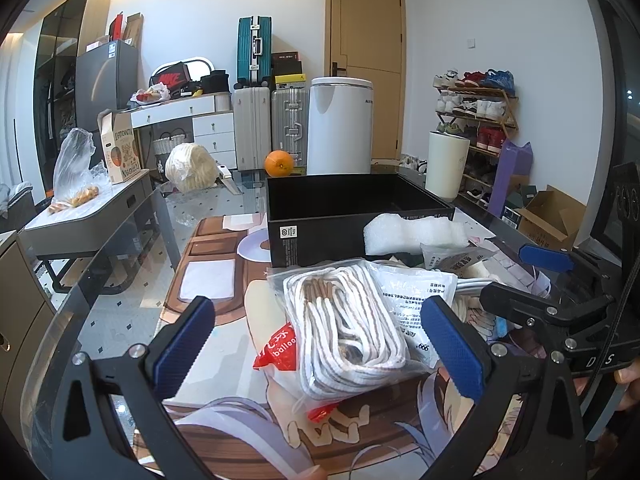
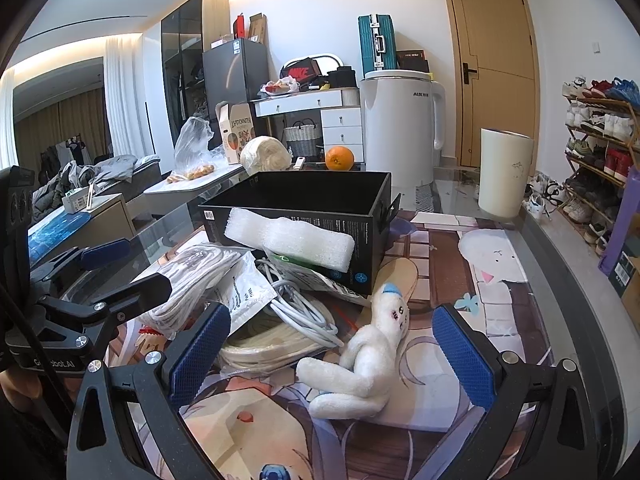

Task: Organize soft objects
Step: 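Move both grippers toward the white plush bunny and rope bag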

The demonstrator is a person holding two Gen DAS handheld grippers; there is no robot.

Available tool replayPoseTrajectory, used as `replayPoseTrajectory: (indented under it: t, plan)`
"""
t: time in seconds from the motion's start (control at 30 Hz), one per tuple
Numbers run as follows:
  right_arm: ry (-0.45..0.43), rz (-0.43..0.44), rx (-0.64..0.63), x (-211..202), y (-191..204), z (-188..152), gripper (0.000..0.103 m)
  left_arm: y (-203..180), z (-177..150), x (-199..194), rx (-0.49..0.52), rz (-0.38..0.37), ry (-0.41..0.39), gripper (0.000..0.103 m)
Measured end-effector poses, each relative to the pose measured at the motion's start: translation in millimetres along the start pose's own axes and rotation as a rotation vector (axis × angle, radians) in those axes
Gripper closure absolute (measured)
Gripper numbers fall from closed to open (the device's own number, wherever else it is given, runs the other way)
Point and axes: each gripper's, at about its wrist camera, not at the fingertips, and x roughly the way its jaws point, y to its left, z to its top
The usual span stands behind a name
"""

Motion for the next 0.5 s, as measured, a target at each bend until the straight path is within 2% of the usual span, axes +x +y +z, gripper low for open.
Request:
replayPoseTrajectory:
  t: [0.5]
  plan:
    - [0.009, -0.007, 0.001, 0.9, -1.6, -0.7, 0.000, 0.0, 1.0, 6.5, 0.010, 0.005, 0.032, 0.000]
